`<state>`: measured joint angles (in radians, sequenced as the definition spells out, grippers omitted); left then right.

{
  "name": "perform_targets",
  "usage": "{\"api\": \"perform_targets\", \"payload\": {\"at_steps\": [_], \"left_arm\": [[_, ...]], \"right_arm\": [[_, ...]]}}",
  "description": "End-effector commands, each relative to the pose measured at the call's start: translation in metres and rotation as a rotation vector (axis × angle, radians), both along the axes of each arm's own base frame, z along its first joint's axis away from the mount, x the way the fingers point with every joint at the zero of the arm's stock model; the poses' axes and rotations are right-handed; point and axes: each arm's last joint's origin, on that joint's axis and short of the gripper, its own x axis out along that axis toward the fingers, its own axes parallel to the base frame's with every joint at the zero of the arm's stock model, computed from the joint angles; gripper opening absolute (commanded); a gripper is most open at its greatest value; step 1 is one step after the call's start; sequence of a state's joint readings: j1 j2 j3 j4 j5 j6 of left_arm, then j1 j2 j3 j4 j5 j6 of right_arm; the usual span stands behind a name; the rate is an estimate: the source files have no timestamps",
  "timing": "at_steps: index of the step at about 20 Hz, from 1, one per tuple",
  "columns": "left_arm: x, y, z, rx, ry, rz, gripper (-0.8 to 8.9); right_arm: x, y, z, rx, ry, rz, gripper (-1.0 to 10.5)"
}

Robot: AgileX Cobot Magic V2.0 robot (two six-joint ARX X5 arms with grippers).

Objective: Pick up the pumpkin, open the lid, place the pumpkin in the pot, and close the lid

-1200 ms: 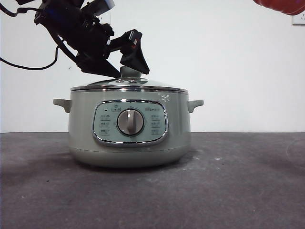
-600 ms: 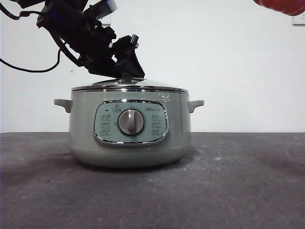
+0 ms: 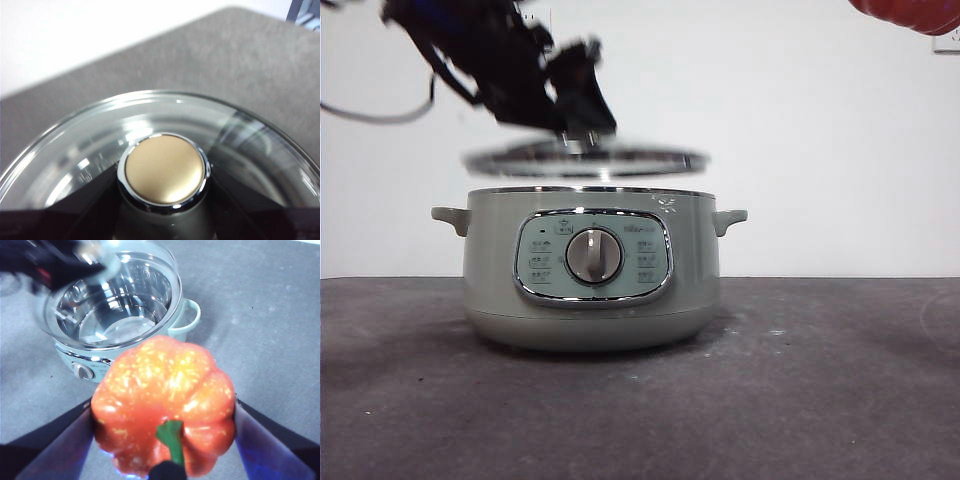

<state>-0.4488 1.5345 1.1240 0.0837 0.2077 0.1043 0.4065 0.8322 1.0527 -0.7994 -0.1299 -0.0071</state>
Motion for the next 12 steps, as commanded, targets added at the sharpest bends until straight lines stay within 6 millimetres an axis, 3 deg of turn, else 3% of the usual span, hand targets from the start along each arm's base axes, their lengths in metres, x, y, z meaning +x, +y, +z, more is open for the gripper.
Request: {"api": "perform_targets", "payload": {"at_steps": [1, 4, 7, 12], "left_arm": [[-0.016, 0.012, 0.039, -0.061, -0.137, 0.008, -0.08], [-0.043, 0.031, 0.07, -0.081, -0.187, 0.028, -0.08], [-0.079, 0.053, 0.099, -0.101, -0.237, 0.049, -0.08], [-0.139, 0.085, 0.123, -0.099, -0.246, 0.089, -0.08]], "right_arm": [[0.005, 0.003, -0.002, 0.005, 0.01, -0.002, -0.1], [0.02, 0.01, -0.003, 0.023, -0.001, 0.019, -0.1], [0.048, 0.027, -0.008, 0.085, -0.024, 0.096, -0.1], [0.11, 0.08, -0.023, 0.12, -0.048, 0.167, -0.1]]}}
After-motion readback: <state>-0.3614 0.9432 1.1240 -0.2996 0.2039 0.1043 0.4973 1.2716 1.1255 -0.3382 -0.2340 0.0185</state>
